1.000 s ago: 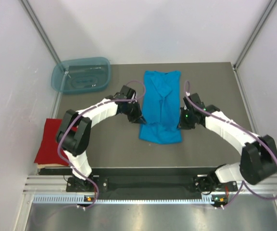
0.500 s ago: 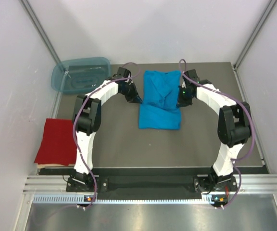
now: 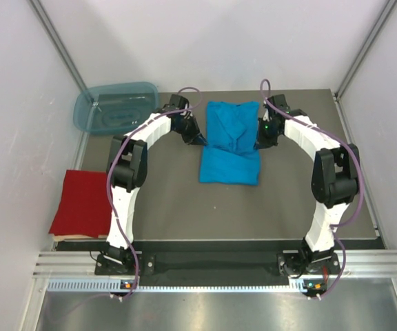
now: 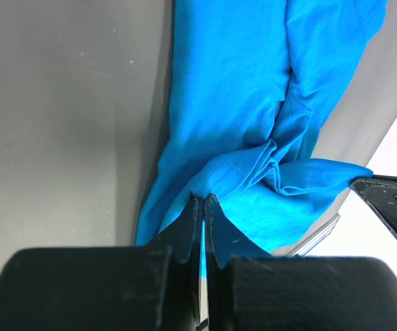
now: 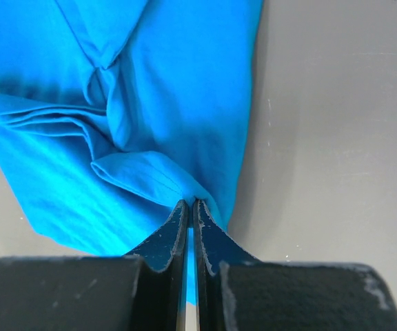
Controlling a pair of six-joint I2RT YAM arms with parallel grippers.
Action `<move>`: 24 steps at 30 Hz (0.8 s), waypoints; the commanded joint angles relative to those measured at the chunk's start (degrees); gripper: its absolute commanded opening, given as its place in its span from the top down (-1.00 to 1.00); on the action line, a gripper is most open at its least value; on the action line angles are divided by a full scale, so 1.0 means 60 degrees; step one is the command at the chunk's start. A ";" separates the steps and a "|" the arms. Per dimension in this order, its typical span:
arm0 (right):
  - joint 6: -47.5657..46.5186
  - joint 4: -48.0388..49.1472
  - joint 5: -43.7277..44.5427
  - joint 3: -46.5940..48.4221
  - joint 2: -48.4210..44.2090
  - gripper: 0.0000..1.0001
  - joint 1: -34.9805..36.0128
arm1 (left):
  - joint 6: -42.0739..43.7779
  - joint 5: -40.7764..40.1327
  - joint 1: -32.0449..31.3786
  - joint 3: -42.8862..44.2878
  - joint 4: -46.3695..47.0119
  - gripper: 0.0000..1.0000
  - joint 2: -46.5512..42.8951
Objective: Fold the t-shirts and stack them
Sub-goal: Fold the tshirt
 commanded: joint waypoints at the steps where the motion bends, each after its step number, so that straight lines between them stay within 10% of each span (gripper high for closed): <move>1: -0.0104 0.0213 -0.0254 0.0466 -0.0484 1.00 -0.0129 | -0.0065 -0.0034 0.0051 0.0151 0.0159 1.00 -0.0472; 24: 0.0131 0.0550 -0.0636 -0.0047 -0.0968 1.00 -0.0304 | -0.0343 -0.0064 0.0065 -0.0245 0.0730 1.00 -0.0898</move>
